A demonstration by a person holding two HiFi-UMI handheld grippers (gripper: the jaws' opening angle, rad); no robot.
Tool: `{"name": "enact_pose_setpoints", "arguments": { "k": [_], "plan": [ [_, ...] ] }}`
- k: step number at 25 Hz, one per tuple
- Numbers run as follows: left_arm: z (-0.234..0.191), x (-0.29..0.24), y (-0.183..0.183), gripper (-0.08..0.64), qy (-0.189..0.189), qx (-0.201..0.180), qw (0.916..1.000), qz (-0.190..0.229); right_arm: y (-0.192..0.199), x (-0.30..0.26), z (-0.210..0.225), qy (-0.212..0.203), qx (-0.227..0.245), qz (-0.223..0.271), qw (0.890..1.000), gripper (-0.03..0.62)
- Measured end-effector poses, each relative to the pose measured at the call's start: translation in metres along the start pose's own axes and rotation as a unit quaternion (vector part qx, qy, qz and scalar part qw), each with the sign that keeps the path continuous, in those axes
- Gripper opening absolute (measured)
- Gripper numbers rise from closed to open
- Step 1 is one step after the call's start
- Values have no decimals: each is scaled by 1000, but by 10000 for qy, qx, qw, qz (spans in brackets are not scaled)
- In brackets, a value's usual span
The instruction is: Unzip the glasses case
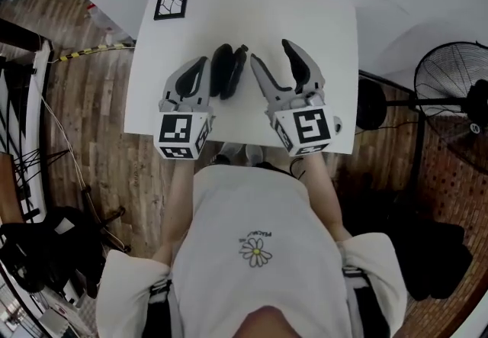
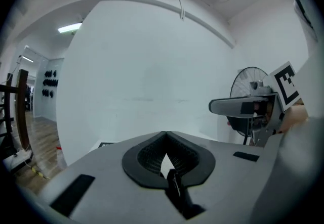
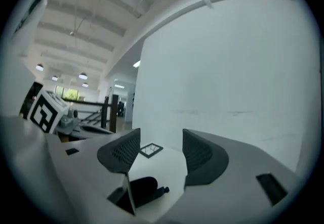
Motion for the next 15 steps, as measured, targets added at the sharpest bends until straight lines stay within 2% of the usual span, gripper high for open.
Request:
{"name": "enact_pose_setpoints", "arguments": {
  "k": [2, 3, 5, 9, 13, 15],
  "plan": [
    [10, -1, -19, 12, 141, -74, 9995, 272, -8, 16, 14, 288, -405, 263, 9984, 258],
    [15, -1, -28, 12, 197, -128, 9990, 390, -10, 24, 20, 462, -463, 316, 9974, 235],
    [25, 0, -42, 12, 289, -236, 9975, 604, -12, 40, 32, 872, -441, 345, 9946, 108],
    [41, 4, -62, 12, 444, -347, 9929, 1045, -8, 67, 49, 1469, -464, 280, 9877, 20],
    [51, 11, -76, 12, 483, -528, 9874, 1410, -1, 83, 56, 1814, -479, 228, 9820, 8],
    [54, 12, -80, 12, 449, -486, 9865, 1497, 3, 86, 57, 1886, -437, 136, 9810, 8]
  ]
}}
Point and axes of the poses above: the fingertips, and each gripper's own axes: x backward along the fingers, z to its right, y out of its underside, the point moved 2 cm from there along x, backward along the fingers, and after that the axes turned 13 degrees about x, right-handed, at the moved point
